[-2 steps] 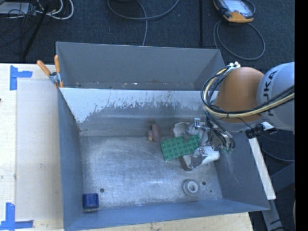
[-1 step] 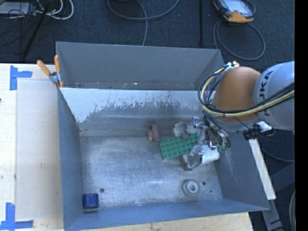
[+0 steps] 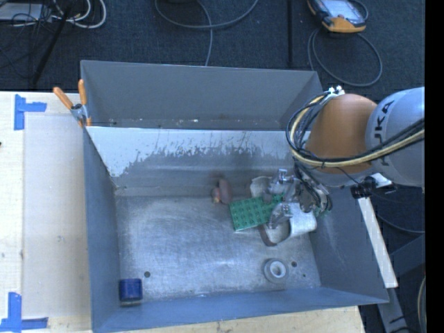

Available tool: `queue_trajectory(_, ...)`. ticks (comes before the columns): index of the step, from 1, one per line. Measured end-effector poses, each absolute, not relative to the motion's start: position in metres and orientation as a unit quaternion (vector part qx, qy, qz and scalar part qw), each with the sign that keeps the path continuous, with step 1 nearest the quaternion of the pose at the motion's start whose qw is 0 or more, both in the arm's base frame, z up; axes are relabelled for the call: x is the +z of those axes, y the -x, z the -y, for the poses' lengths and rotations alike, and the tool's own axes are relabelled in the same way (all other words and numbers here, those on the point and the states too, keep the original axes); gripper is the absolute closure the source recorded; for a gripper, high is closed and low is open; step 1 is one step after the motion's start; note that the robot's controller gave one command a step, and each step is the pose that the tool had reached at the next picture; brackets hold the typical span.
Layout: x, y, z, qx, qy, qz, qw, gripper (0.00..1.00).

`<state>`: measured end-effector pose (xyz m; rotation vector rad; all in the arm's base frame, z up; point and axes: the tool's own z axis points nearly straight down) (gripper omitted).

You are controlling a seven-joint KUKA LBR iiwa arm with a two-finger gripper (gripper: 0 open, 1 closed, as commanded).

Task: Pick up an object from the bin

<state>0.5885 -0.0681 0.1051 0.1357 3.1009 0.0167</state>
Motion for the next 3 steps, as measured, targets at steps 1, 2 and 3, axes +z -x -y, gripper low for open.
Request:
queue_trajectory(1,0.251,-0.602,0.069,-0.001,0.071,-0.997,0.005,1.00)
queue_trajectory(2,0.247,-0.600,0.069,0.000,0.070,-0.998,0.001,0.00)
queue_trajectory(3,0.102,-0.594,0.069,0.001,0.138,-0.990,0.008,0.00)
